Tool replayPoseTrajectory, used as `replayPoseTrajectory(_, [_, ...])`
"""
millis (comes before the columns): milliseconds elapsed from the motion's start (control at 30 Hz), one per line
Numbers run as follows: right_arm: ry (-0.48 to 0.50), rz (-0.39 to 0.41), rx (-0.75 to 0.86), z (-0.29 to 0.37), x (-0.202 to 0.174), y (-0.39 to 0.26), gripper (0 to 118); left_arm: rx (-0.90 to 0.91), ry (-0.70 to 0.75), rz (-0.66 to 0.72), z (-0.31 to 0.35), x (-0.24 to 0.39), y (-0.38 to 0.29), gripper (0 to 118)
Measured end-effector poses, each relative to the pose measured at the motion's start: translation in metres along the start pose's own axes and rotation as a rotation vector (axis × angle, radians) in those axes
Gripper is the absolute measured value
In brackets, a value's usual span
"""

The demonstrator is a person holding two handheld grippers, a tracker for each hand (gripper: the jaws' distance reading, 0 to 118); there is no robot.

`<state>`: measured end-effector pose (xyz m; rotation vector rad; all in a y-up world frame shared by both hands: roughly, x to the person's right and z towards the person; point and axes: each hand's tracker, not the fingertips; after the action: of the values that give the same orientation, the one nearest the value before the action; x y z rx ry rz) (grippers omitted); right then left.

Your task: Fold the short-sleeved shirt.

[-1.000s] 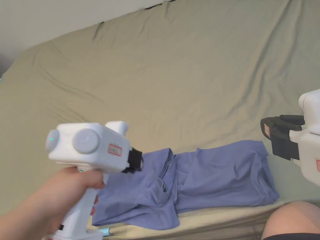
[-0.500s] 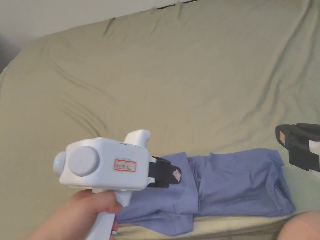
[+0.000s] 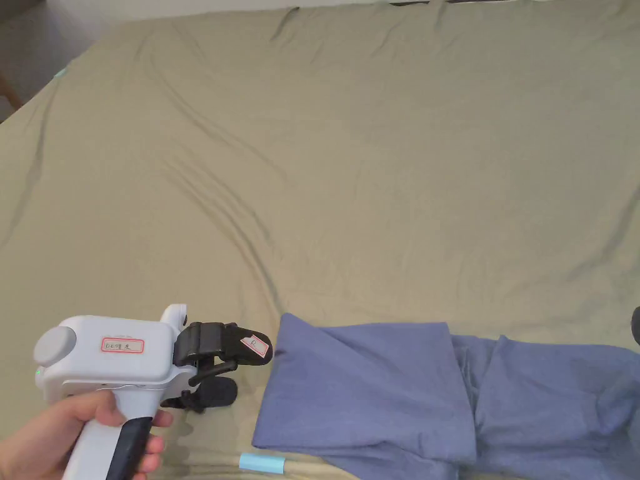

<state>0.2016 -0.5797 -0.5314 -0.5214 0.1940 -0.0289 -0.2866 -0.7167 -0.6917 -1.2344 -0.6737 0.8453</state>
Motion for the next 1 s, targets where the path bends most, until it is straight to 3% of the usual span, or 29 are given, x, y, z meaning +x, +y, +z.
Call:
replayPoseTrajectory(67, [0.006, -0.005, 0.006, -0.006, -0.004, 0.004, 2, 0.086, -0.180, -0.117, -0.012, -0.013, -0.005, 118])
replayPoseTrajectory(133, [0.020, -0.009, -0.002, -0.015, -0.009, 0.006, 2, 0.068, -0.128, -0.140, -0.033, -0.001, -0.002, 118])
replayPoseTrajectory(200, [0.039, -0.012, -0.022, -0.022, -0.011, 0.004, 2, 0.062, -0.203, -0.142, -0.052, -0.003, 0.000, 118])
replayPoseTrajectory(300, [0.036, 0.020, -0.047, -0.022, -0.015, -0.001, 2, -0.048, -0.139, -0.175, -0.070, 0.013, -0.004, 116])
replayPoseTrajectory(333, [0.033, 0.025, -0.049, -0.021, -0.014, -0.002, 2, -0.063, -0.097, -0.208, -0.074, 0.004, 0.004, 94])
replayPoseTrajectory(367, [0.028, 0.028, -0.049, -0.018, -0.013, -0.004, 2, -0.060, -0.035, -0.257, -0.073, 0.006, 0.005, 39])
replayPoseTrajectory(400, [0.024, 0.026, -0.050, -0.016, -0.011, -0.004, 2, -0.050, 0.029, -0.302, -0.074, 0.005, 0.008, 15])
replayPoseTrajectory(433, [0.021, 0.019, -0.049, -0.013, -0.007, -0.005, 2, -0.052, 0.086, -0.284, -0.072, 0.000, 0.011, 15])
replayPoseTrajectory(500, [0.006, -0.001, -0.039, -0.009, -0.001, -0.004, 2, -0.066, -0.006, -0.192, -0.069, 0.013, -0.002, 15])
replayPoseTrajectory(733, [-0.001, -0.033, -0.011, 0.005, 0.013, -0.002, 2, -0.016, 0.065, -0.202, -0.003, 0.061, 0.003, 15])
replayPoseTrajectory(867, [0.024, -0.018, 0.003, 0.009, 0.011, 0.000, 2, 0.011, 0.270, -0.242, 0.053, 0.069, 0.023, 14])
replayPoseTrajectory(1000, [0.050, -0.009, 0.013, 0.013, 0.011, 0.000, 2, 0.006, 0.480, -0.163, 0.088, 0.068, 0.043, 15])
